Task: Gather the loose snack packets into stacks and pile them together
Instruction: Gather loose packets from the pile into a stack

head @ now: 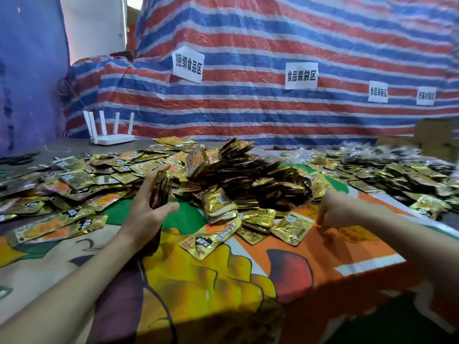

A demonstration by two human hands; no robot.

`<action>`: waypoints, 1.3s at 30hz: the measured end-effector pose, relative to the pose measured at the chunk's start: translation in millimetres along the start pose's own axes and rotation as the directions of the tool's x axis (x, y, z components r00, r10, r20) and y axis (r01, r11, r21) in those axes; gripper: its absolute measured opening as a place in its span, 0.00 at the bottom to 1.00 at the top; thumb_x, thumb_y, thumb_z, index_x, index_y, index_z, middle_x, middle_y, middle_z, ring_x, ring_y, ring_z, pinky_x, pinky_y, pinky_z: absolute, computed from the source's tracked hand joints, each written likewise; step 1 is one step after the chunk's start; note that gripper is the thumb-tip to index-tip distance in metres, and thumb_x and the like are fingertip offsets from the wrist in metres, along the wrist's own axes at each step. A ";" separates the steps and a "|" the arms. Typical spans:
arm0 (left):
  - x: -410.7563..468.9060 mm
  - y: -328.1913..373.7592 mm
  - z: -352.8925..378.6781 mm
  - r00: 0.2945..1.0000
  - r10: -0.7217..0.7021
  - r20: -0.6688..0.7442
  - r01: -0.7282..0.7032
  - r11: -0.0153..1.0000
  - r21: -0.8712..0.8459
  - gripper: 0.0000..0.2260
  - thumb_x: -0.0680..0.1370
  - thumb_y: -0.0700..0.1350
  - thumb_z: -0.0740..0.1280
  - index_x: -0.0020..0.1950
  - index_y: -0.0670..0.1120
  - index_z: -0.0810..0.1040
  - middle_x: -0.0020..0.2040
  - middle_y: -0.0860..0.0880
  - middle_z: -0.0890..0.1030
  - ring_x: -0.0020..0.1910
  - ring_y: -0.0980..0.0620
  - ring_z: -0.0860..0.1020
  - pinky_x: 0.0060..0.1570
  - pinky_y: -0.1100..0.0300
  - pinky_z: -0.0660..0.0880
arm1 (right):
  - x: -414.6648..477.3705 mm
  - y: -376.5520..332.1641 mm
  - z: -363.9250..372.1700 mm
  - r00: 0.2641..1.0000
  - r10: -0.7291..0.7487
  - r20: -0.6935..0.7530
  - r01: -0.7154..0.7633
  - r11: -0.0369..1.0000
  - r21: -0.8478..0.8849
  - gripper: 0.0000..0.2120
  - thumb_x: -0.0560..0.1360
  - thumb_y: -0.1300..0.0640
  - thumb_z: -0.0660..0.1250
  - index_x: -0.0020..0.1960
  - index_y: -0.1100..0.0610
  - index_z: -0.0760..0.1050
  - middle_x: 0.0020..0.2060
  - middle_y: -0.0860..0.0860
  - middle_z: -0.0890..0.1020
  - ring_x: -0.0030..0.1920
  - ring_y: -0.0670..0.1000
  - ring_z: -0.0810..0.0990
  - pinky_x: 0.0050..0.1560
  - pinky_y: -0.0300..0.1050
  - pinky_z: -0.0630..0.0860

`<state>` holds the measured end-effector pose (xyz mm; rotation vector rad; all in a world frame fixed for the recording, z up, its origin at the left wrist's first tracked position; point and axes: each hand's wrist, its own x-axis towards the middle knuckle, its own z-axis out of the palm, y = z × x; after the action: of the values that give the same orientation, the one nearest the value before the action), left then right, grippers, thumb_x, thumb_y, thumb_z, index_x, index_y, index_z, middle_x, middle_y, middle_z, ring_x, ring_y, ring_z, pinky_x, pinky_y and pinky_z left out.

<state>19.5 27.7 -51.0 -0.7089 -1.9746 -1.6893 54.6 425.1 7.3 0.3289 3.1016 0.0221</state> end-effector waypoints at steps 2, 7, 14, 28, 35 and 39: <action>-1.0 1.2 -0.1 0.999 -0.009 0.038 0.009 1.000 0.003 0.32 0.68 0.42 0.70 0.66 0.70 0.70 0.48 0.35 0.74 0.38 0.43 0.72 0.38 0.54 0.73 | 3.4 3.1 10.6 0.999 -0.024 -0.028 0.025 0.999 0.033 0.05 0.71 0.62 0.76 0.47 0.57 0.88 0.41 0.50 0.87 0.43 0.49 0.85 0.48 0.47 0.83; -0.7 -2.9 0.2 0.997 -0.045 0.060 0.047 0.999 -0.027 0.33 0.67 0.42 0.70 0.66 0.71 0.71 0.48 0.38 0.75 0.42 0.40 0.73 0.40 0.52 0.73 | 10.4 -3.3 19.7 0.992 -0.063 -0.112 0.064 0.998 -0.001 0.06 0.74 0.64 0.71 0.46 0.58 0.87 0.40 0.51 0.87 0.41 0.50 0.85 0.47 0.50 0.84; 8.0 -11.7 -5.3 0.971 -0.237 -0.030 0.217 0.929 -0.301 0.31 0.66 0.39 0.70 0.66 0.61 0.74 0.37 0.46 0.77 0.33 0.49 0.75 0.32 0.56 0.76 | 8.5 -27.4 -5.7 0.978 -0.038 -0.204 -0.008 0.976 -0.218 0.05 0.73 0.58 0.63 0.39 0.56 0.73 0.33 0.50 0.77 0.33 0.51 0.74 0.31 0.42 0.70; 11.7 -1.5 -18.4 0.775 -0.589 0.231 0.602 0.574 -0.556 0.19 0.65 0.43 0.67 0.54 0.38 0.77 0.40 0.43 0.78 0.35 0.45 0.75 0.42 0.51 0.71 | -1.9 -254.0 -9.8 0.865 -0.440 -0.242 0.414 0.353 0.839 0.06 0.76 0.55 0.74 0.45 0.59 0.85 0.26 0.43 0.78 0.25 0.39 0.73 0.26 0.33 0.69; 18.6 -11.4 -33.1 0.798 -0.577 0.174 0.520 0.515 -0.682 0.11 0.63 0.43 0.67 0.41 0.40 0.83 0.35 0.43 0.76 0.30 0.46 0.75 0.32 0.59 0.72 | 28.4 -279.1 27.9 0.896 -0.305 -0.324 0.410 0.281 0.868 0.07 0.79 0.56 0.71 0.42 0.55 0.82 0.32 0.48 0.78 0.29 0.41 0.74 0.28 0.34 0.68; 18.7 -10.8 -32.5 0.849 -0.423 0.317 0.495 0.427 -0.757 0.10 0.65 0.40 0.64 0.42 0.40 0.81 0.38 0.45 0.73 0.32 0.50 0.71 0.35 0.59 0.70 | 33.9 -268.2 30.8 0.798 -0.592 -0.115 0.024 -0.159 0.987 0.08 0.76 0.63 0.63 0.39 0.58 0.76 0.35 0.53 0.74 0.34 0.48 0.70 0.36 0.42 0.65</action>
<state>-1.7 -3.9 -42.5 -0.5074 -1.3664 -3.0639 -34.0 170.4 -28.7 -0.5041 1.8702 -2.1355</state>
